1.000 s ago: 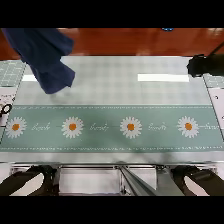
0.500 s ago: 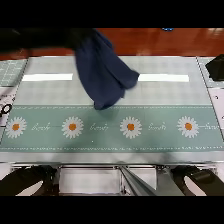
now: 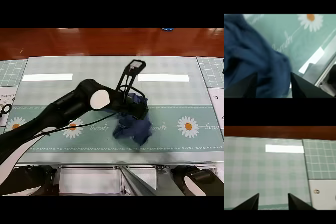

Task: Fold the shirts.

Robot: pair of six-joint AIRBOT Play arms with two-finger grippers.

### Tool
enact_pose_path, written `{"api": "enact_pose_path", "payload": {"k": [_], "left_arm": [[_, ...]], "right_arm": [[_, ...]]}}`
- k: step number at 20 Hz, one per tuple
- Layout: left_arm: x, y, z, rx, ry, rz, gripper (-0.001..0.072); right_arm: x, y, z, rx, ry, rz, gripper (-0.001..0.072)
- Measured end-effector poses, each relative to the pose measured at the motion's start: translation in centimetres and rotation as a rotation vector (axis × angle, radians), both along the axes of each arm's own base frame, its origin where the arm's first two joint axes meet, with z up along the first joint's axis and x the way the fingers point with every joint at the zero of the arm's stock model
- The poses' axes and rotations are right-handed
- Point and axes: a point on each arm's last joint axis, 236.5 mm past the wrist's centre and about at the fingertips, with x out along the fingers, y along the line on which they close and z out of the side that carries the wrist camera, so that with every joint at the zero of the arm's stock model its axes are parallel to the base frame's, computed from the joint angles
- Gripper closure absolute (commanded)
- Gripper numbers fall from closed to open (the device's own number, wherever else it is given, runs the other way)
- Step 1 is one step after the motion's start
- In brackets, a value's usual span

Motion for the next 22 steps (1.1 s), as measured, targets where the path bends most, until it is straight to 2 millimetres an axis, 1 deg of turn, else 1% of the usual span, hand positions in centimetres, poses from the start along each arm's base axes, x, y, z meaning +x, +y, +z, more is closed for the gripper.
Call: {"api": "enact_pose_path", "payload": {"k": [1, 2, 3, 4, 5, 6, 7, 8, 9, 10, 11, 13, 15, 16, 18, 22], "left_arm": [[0.4, 0.9, -0.3, 0.034, 0.010, -0.005, 0.0202], [1.2, 2.5, -0.4, 0.073, 0.020, 0.001, 0.0202], [2.4, 4.4, 0.0, 0.099, 0.017, 0.026, 0.0202], [4.1, 6.9, 0.6, 0.122, 0.005, 0.073, 0.0202], [5.8, 9.7, 0.8, 0.136, 0.008, 0.133, 0.0202], [7.4, 12.4, 0.5, 0.146, 0.028, 0.207, 0.0203], [8.8, 15.4, -0.5, 0.150, 0.071, 0.296, 0.0202], [9.4, 17.7, -1.9, 0.138, 0.142, 0.365, 0.0203], [9.5, 19.6, -3.6, 0.115, 0.231, 0.421, 0.0203], [9.3, 20.7, -5.1, 0.072, 0.322, 0.461, 0.0202], [9.2, 21.7, -6.6, 0.030, 0.403, 0.500, 0.0202], [9.4, 23.0, -8.7, -0.045, 0.516, 0.561, 0.0202], [9.6, 22.8, -10.1, -0.112, 0.592, 0.592, 0.0202], [9.7, 22.6, -10.8, -0.129, 0.616, 0.603, 0.0202], [10.1, 21.9, -12.2, -0.161, 0.653, 0.625, 0.0202], [9.7, 19.4, -14.3, -0.183, 0.718, 0.620, 0.0202]], "right_arm": [[-0.3, -1.8, 0.1, -0.038, 0.007, -0.056, 0.0303], [-0.9, -4.3, 0.0, -0.072, 0.024, -0.136, 0.0303], [-1.9, -7.0, -0.5, -0.083, 0.049, -0.231, 0.0303], [-3.2, -9.7, -1.7, -0.071, 0.087, -0.330, 0.0303], [-4.5, -11.5, -3.6, -0.033, 0.135, -0.405, 0.0303], [-5.6, -12.7, -6.3, 0.024, 0.193, -0.457, 0.0303], [-6.5, -13.1, -9.8, 0.099, 0.256, -0.479, 0.0303], [-6.9, -12.5, -13.3, 0.189, 0.314, -0.470, 0.0303], [-7.0, -10.9, -16.9, 0.293, 0.367, -0.429, 0.0303], [-7.1, -8.7, -20.3, 0.401, 0.417, -0.371, 0.0303], [-7.1, -6.4, -22.7, 0.496, 0.447, -0.314, 0.0303], [-7.3, -2.5, -26.2, 0.647, 0.484, -0.224, 0.0303], [-7.6, 0.2, -28.0, 0.733, 0.509, -0.162, 0.0303], [-7.8, 1.2, -28.7, 0.756, 0.523, -0.137, 0.0303], [-8.0, 3.1, -29.3, 0.785, 0.543, -0.087, 0.0304], [-8.1, 5.4, -29.8, 0.800, 0.565, -0.020, 0.0305]]}}
